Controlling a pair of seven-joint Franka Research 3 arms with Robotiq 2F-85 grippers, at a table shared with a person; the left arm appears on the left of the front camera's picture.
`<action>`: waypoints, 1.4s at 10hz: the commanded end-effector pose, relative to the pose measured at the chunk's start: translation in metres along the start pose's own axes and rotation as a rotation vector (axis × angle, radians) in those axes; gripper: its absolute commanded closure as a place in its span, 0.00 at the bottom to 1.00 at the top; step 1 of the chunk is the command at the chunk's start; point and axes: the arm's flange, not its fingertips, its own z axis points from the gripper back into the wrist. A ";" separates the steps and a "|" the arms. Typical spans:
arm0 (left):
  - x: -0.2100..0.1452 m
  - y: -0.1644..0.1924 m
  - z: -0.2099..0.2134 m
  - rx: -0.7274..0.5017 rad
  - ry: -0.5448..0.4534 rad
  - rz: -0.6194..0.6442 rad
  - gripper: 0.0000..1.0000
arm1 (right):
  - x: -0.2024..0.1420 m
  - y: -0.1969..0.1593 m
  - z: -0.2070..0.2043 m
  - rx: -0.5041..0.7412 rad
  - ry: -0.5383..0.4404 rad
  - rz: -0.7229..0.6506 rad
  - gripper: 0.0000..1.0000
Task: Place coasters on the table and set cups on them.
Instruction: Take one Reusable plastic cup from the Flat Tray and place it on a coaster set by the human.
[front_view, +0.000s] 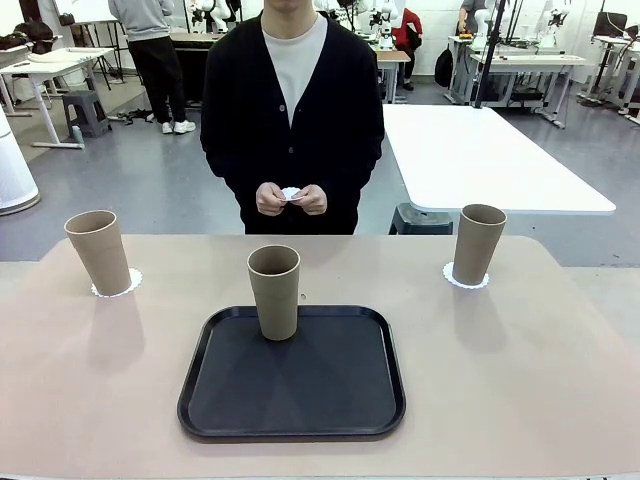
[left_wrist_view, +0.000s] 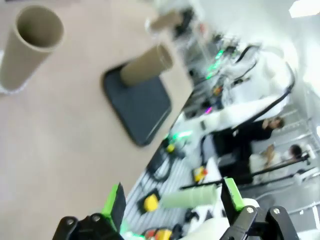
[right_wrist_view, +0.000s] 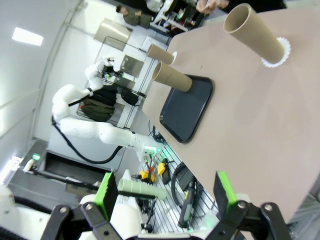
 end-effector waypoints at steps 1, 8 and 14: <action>0.001 0.020 0.037 -0.052 -0.115 0.000 0.00 | 0.000 0.000 0.000 0.005 0.001 0.009 0.00; -0.020 0.036 0.095 -0.032 -0.094 0.108 0.00 | 0.000 0.000 0.000 0.005 0.001 0.009 0.00; -0.025 0.037 0.091 0.000 -0.075 0.044 0.00 | 0.000 0.000 0.000 0.005 0.001 0.009 0.00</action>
